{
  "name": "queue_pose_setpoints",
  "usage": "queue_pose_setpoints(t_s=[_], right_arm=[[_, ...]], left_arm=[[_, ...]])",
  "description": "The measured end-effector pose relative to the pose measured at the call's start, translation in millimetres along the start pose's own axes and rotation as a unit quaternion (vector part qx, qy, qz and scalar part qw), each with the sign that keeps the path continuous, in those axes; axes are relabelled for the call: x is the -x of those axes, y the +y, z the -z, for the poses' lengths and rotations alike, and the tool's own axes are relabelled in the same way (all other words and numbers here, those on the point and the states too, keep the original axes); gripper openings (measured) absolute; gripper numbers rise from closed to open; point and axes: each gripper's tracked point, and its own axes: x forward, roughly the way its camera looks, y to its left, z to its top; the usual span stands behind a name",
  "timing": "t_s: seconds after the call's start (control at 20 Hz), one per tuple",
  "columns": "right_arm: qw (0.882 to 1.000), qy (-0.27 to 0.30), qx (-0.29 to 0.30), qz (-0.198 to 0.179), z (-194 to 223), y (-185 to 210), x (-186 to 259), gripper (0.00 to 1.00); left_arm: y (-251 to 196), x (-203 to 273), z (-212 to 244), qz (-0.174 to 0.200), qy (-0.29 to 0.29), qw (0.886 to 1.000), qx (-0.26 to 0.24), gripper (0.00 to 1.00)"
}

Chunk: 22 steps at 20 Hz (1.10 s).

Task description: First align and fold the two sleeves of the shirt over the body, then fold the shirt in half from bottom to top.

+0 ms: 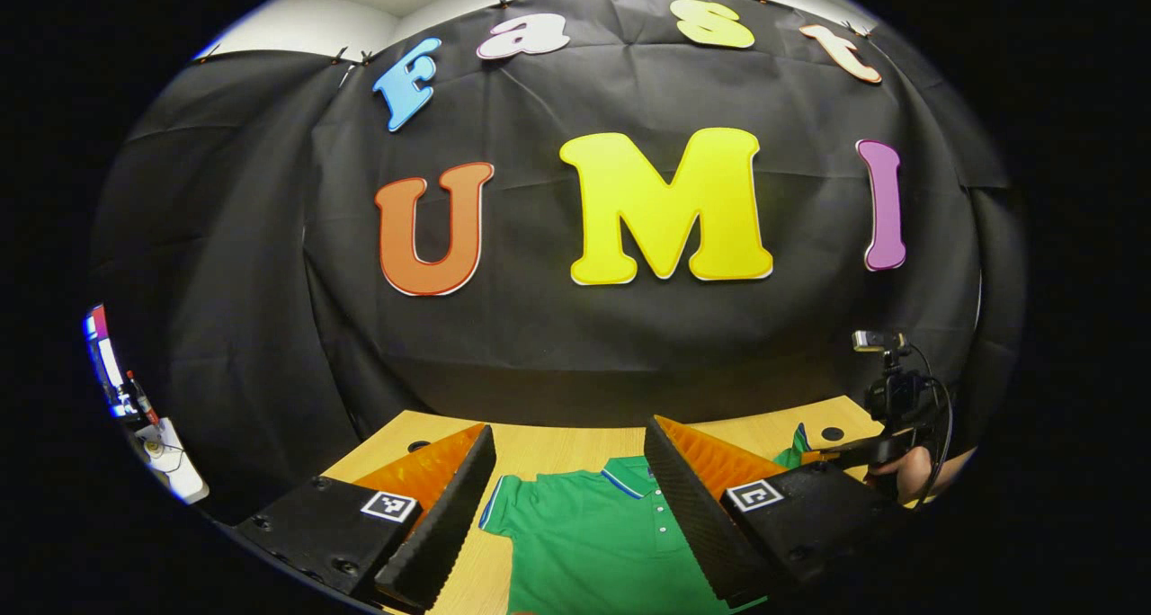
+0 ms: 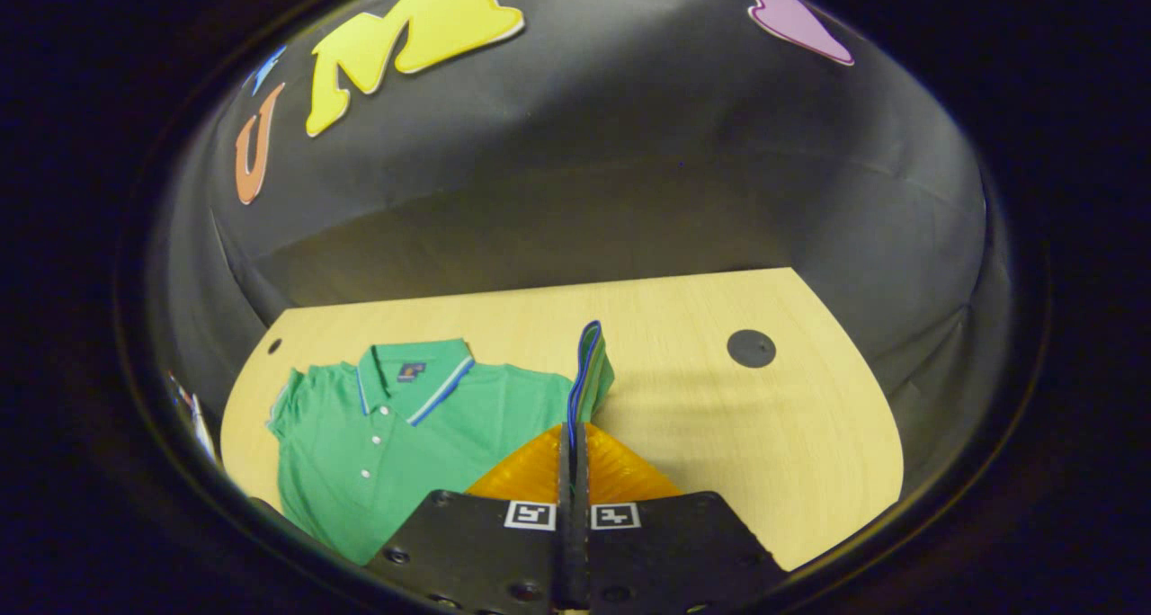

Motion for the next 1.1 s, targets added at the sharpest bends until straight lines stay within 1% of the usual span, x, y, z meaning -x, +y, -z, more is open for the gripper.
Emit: queue_pose_setpoints(t_s=[0.15,0.3,0.45,0.5,0.55,0.65,0.75,0.8,0.85,0.9,0.95,1.1], right_arm=[[1.0,-0.001,0.022,0.001,-7,34,6,0.0],[0.999,0.013,0.039,0.004,-2,70,2,0.0],[0.999,0.026,0.047,0.002,8,104,-8,0.0],[0.998,0.033,0.05,0.004,15,112,-12,0.02],[0.998,0.039,0.049,0.004,19,121,-16,0.0],[0.998,0.046,0.04,-0.001,28,139,-24,0.0],[0.998,0.054,0.037,-0.009,36,155,-27,0.06],[0.998,0.055,0.038,-0.01,39,161,-29,0.06],[0.998,0.05,0.036,-0.017,37,168,-24,0.08],[0.998,0.04,0.035,-0.025,34,177,-19,0.22],[0.999,0.027,0.037,-0.029,30,183,-14,0.41],[0.999,-0.004,0.049,-0.02,19,184,9,0.98]], left_arm=[[22,5,2,-0.006,-0.002,1.0,0.008,1.0],[52,8,6,-0.023,0.001,1.0,0.008,1.0],[78,15,10,-0.038,0.002,0.999,0.017,1.0],[86,17,12,-0.042,0.006,0.999,0.019,1.0],[92,17,16,-0.044,0.011,0.999,0.02,1.0],[106,21,16,-0.05,0.014,0.999,0.016,1.0],[121,23,12,-0.058,0.009,0.998,0.012,1.0],[126,23,12,-0.058,0.008,0.998,0.011,1.0],[131,25,11,-0.06,0.007,0.998,0.011,1.0],[134,25,9,-0.06,0.005,0.998,0.012,1.0],[136,26,8,-0.059,0.003,0.998,0.014,1.0],[139,23,7,-0.048,-0.001,0.999,0.018,1.0]])
